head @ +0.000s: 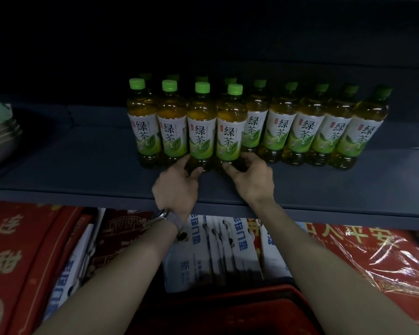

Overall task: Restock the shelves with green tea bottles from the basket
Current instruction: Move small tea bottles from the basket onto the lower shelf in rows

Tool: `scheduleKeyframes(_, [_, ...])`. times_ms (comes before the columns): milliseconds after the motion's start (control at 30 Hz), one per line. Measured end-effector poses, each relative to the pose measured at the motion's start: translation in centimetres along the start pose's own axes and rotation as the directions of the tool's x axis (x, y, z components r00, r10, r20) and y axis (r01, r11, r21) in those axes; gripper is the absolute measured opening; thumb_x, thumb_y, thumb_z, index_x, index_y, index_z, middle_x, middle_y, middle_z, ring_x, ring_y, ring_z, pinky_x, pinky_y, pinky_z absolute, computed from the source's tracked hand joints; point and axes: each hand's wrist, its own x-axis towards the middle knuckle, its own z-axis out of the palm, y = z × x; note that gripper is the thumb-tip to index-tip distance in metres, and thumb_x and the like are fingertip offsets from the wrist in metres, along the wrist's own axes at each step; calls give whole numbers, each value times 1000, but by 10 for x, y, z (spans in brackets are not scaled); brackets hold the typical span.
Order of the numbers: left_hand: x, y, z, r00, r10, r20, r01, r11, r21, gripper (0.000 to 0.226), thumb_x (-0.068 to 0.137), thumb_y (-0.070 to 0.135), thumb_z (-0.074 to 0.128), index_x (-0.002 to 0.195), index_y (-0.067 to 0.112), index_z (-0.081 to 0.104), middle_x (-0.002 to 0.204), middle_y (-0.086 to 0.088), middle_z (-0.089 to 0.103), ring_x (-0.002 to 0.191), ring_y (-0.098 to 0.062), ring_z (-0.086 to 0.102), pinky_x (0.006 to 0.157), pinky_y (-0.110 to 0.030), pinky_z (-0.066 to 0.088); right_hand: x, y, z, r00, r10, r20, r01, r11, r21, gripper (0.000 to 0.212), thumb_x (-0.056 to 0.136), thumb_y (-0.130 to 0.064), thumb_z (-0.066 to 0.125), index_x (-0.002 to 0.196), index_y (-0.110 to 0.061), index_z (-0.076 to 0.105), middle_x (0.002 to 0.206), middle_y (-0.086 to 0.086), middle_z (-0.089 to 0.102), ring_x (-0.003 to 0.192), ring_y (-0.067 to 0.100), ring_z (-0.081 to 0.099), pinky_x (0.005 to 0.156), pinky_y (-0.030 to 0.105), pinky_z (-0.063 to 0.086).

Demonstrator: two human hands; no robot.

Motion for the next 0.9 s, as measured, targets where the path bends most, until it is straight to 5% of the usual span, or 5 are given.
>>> scheduleKeyframes(233, [2, -6, 7, 999, 26, -29, -25, 999, 35, 45, 96, 54, 66, 139, 45, 60, 110, 1, 77, 105, -29, 70, 82, -38, 55, 1, 0, 2, 1000, 13, -19, -14, 999, -44, 62, 84, -62, 79, 133, -26, 67, 126, 0, 75, 120, 24, 68, 98, 44, 59])
scheduleKeyframes(600, [-2, 0, -5, 998, 48, 46, -50, 998, 28, 39, 105, 47, 54, 143, 43, 57, 120, -3, 75, 112, -34, 67, 87, -38, 51, -2, -7, -11, 994, -4, 110, 8, 999, -31, 61, 90, -48, 80, 143, -25, 61, 139, 0, 70, 131, 20, 63, 109, 31, 50])
scheduleKeyframes(767, [-10, 1, -21, 972, 135, 193, -129, 991, -39, 43, 108, 36, 49, 150, 28, 55, 134, -14, 67, 123, -39, 62, 100, -44, 53, -29, -5, -30, 984, -49, 170, 73, 988, -139, 44, 98, -39, 69, 139, -23, 66, 136, 5, 70, 127, 24, 64, 108, 32, 50])
scheduleKeyframes(900, [-39, 9, -35, 941, 261, 214, -235, 962, -141, 36, 103, 20, 54, 137, 20, 68, 122, -7, 65, 113, -27, 65, 97, -37, 53, -66, 5, -53, 988, -34, 150, 56, 988, -147, 29, 99, -40, 65, 124, -28, 71, 118, 5, 72, 110, 24, 69, 100, 37, 56])
